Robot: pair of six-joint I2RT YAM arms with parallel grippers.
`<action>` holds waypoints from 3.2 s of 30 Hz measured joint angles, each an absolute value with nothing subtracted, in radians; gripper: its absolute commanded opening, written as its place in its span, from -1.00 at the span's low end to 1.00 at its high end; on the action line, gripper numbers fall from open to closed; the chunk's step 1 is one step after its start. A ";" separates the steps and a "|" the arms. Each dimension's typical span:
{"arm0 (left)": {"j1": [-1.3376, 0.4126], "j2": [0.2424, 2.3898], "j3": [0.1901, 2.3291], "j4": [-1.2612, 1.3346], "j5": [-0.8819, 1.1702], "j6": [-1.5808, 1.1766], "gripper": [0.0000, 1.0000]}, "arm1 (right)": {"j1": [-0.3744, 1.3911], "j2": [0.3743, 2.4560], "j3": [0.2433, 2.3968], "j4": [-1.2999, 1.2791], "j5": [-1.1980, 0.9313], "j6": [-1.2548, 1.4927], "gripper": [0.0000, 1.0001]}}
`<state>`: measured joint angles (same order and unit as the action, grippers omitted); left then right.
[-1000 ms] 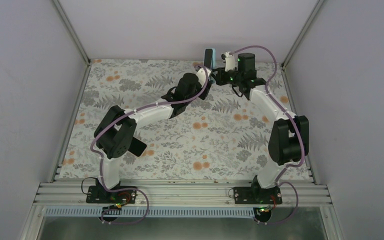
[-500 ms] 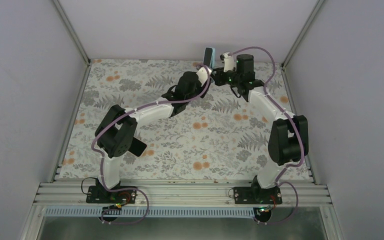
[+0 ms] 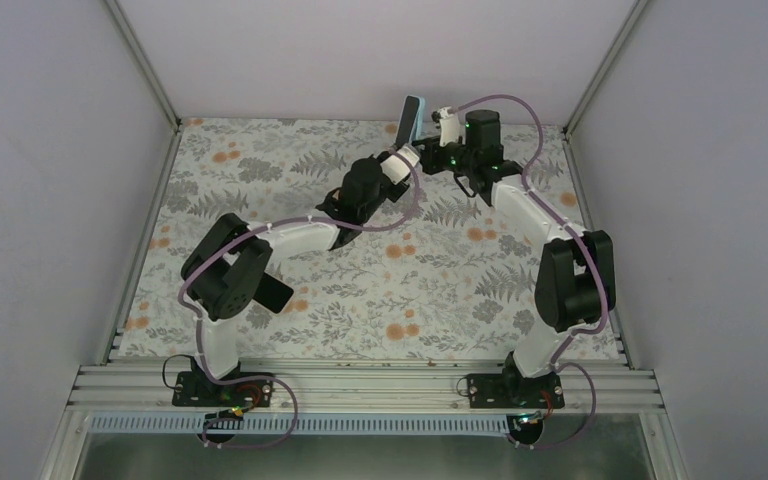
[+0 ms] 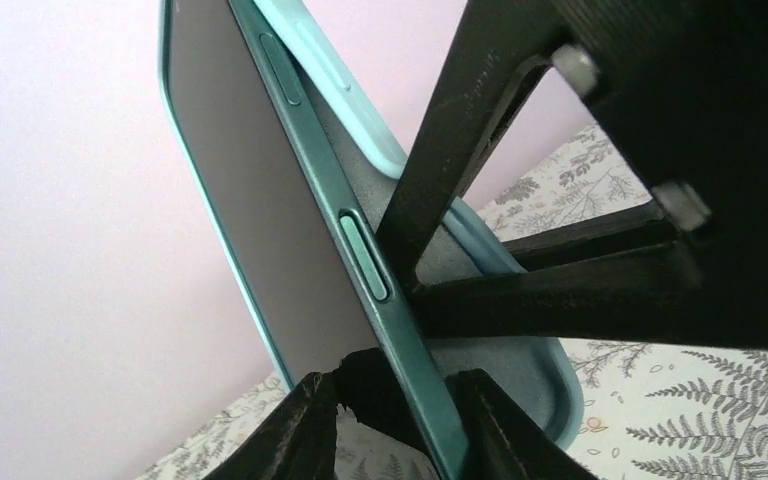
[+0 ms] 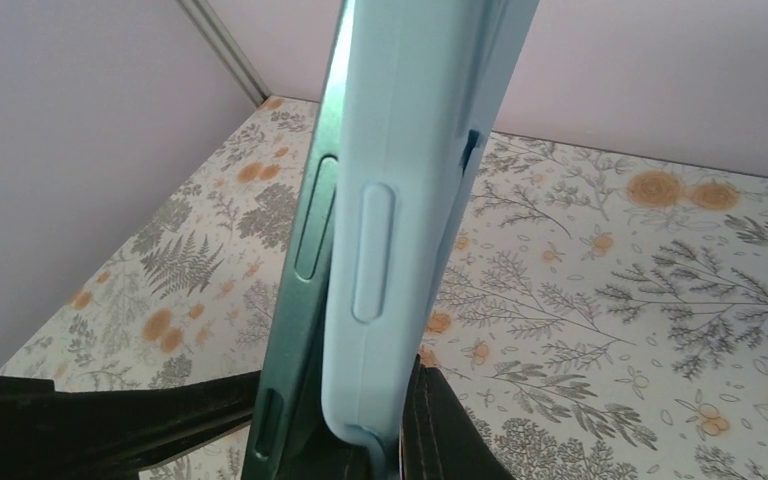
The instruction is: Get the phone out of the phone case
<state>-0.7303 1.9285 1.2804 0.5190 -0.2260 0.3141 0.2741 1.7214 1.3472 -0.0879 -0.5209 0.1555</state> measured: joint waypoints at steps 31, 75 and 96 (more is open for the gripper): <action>-0.706 1.889 1.172 0.600 -0.189 0.459 -0.95 | 0.274 1.724 1.322 -0.174 -0.529 0.092 -0.92; -0.817 1.880 0.859 0.232 -0.808 0.919 1.00 | -0.022 1.918 1.318 -0.783 -0.572 -0.327 0.99; -0.226 1.429 1.323 -0.459 0.009 0.666 1.00 | 0.448 1.636 1.304 -0.715 -0.330 -0.512 1.00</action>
